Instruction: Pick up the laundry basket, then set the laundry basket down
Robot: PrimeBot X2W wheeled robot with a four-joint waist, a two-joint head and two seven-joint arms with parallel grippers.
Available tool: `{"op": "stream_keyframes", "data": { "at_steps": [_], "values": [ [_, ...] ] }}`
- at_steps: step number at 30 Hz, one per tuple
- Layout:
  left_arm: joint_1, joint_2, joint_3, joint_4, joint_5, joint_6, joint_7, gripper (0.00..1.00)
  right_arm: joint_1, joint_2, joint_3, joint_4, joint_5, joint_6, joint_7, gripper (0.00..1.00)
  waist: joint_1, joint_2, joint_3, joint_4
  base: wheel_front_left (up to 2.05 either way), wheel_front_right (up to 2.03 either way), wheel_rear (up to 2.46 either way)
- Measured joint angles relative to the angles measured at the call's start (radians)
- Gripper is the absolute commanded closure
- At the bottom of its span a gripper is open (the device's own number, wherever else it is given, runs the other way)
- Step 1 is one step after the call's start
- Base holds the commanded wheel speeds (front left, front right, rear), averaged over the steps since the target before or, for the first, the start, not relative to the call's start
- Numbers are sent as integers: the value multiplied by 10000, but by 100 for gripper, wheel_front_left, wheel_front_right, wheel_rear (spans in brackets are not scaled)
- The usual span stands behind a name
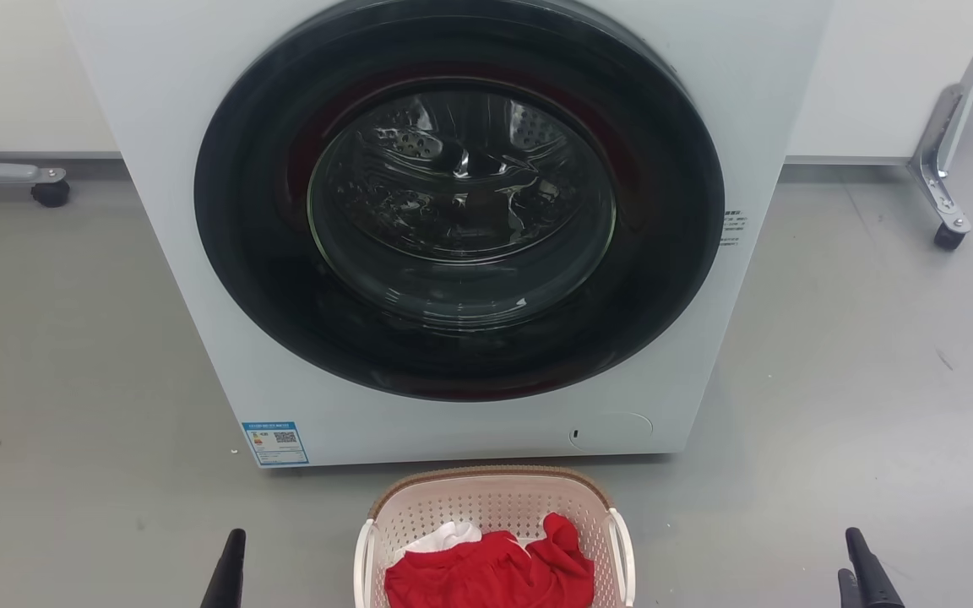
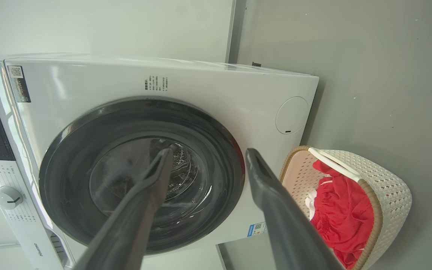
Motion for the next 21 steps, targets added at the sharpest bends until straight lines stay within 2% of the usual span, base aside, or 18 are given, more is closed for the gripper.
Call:
{"op": "stream_keyframes", "data": {
  "at_steps": [4, 21],
  "values": [
    [-3, 4, -173, -50, 679, 161, -127, 0, -7, -10, 219, -61, -658, -209, -128, 0, 0, 0, -11, 4, 0, 0, 0],
    [-8, 326, -1045, -282, 3768, 696, -723, 0, -58, -192, 1421, -138, -3810, -673, -734, 0, 1, 0, -53, 44, 0, 0, 0]
  ]
}}
